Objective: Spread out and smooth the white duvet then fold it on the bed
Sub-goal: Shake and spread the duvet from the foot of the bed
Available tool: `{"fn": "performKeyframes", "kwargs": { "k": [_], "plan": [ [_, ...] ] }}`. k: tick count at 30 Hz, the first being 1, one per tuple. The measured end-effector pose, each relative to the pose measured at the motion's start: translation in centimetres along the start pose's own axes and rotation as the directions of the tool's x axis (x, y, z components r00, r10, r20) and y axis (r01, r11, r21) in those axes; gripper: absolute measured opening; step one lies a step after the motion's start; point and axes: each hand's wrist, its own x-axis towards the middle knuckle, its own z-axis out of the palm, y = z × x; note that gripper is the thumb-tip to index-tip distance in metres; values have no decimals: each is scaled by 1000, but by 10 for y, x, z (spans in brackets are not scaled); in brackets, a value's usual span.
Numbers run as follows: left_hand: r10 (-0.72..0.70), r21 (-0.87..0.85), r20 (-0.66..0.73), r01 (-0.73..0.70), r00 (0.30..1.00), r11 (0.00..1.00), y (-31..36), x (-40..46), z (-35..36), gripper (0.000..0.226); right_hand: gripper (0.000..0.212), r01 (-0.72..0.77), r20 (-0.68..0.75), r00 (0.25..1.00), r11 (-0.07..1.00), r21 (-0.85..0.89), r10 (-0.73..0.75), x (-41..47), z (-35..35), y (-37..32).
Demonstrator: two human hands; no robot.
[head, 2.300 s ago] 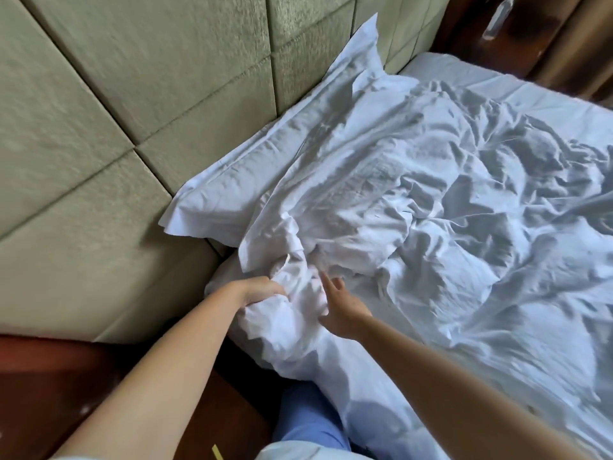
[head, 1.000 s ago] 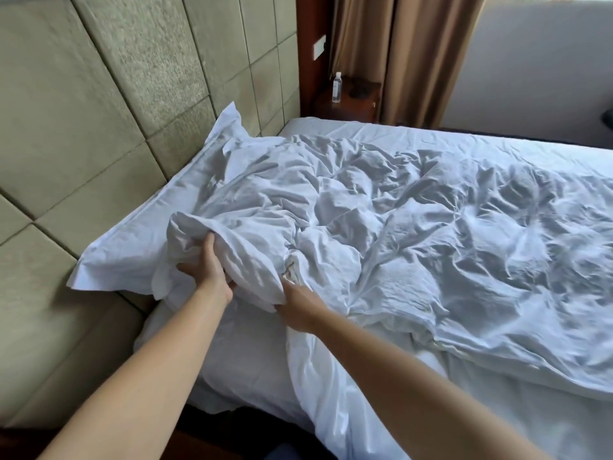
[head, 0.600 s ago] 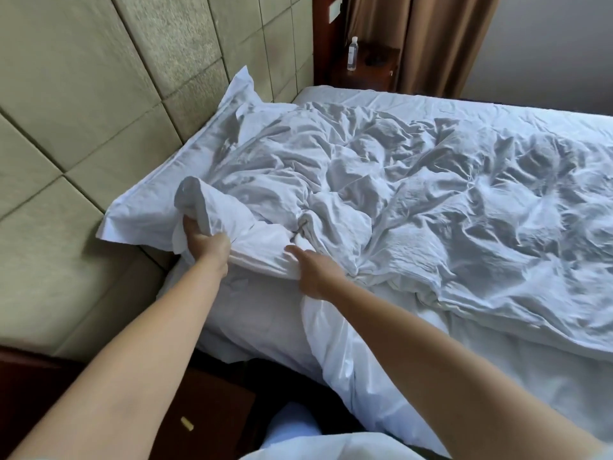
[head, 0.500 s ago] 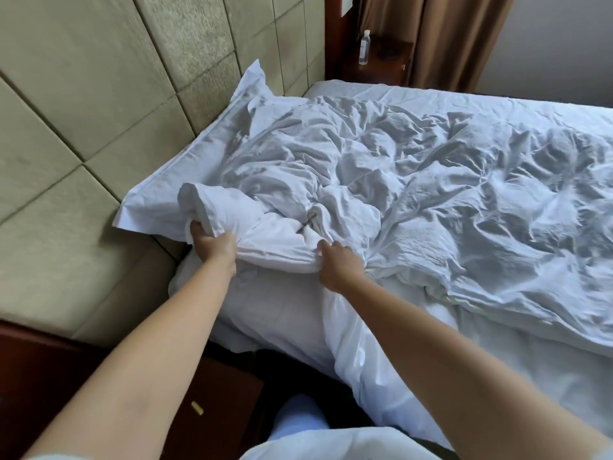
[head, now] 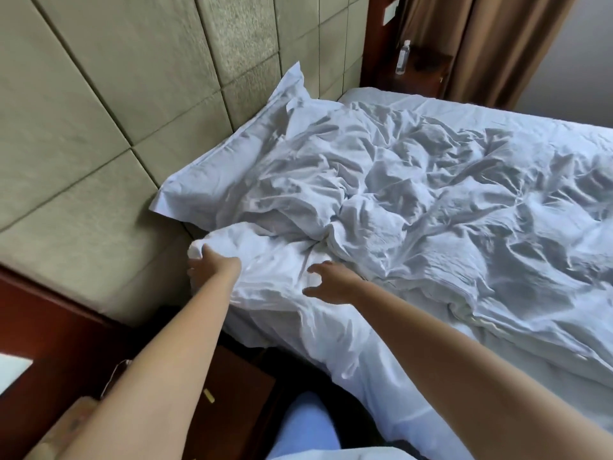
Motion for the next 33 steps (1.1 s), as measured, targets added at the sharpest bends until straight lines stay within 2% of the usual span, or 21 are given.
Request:
{"fn": "performKeyframes", "kwargs": {
  "k": [2, 5, 8, 12, 14, 15, 16, 17, 18, 20, 22, 23, 25, 27, 29, 31, 33],
  "plan": [
    [64, -16, 59, -63, 996, 998, 8, 11, 10, 55, 67, -6, -29, 1000, 1000, -11, 6, 17, -6, 3],
    [106, -171, 203, -71, 973, 983, 27, 21, 32, 28, 71, -15, -17, 1000, 1000, 5, 15, 46, -17, 6],
    [79, -239, 330, 2, 941, 971, 52, 41, 55, 35, 73, -30, -11, 999, 998, 62, 30, 85, -20, 9],
    [49, -295, 512, 122, 857, 948, 93, 71, 88, 40, 73, -93, 35, 995, 983, 159, 88, 134, -25, 12],
    [4, -306, 598, 223, 802, 925, 116, 85, 104, 60, 68, -184, 62, 983, 928, 325, 173, 158, -26, 14],
    [-15, -316, 631, 274, 776, 908, 126, 92, 114, 74, 61, -261, 97, 965, 841, 474, 245, 168, -24, 16],
    [-37, -325, 667, 334, 744, 885, 137, 97, 124, 84, 49, -346, 161, 934, 696, 629, 319, 177, -22, 20],
    [-52, -348, 701, 403, 712, 846, 147, 101, 137, 84, 39, -439, 263, 885, 502, 745, 384, 181, -22, 23],
    [-56, -366, 728, 457, 683, 811, 157, 103, 147, 75, 39, -518, 380, 820, 273, 811, 428, 182, -21, 29],
    [-64, -362, 747, 486, 661, 795, 177, 99, 166, 47, 60, -559, 566, 689, -166, 812, 452, 180, -17, 44],
    [-45, -363, 738, 452, 674, 815, 195, 93, 180, 30, 88, -473, 661, 618, -470, 745, 425, 178, -13, 62],
    [-21, -375, 736, 434, 676, 819, 207, 89, 183, 23, 96, -401, 675, 604, -571, 716, 423, 179, -13, 71],
    [32, -382, 760, 408, 649, 829, 231, 84, 186, 14, 99, -241, 665, 603, -694, 679, 441, 187, -21, 87],
    [92, -421, 765, 387, 637, 820, 252, 79, 184, 34, 91, -51, 661, 613, -813, 580, 433, 199, -33, 102],
    [173, -484, 750, 351, 639, 801, 273, 70, 179, 39, 75, 85, 572, 687, -831, 549, 448, 206, -55, 112],
    [232, -562, 732, 374, 641, 737, 290, 67, 168, 44, 70, 199, 553, 671, -838, 508, 494, 216, -62, 131],
    [279, -621, 725, 422, 630, 661, 304, 75, 155, 41, 66, 245, 579, 596, -813, 528, 556, 223, -57, 155]
  ]
}}
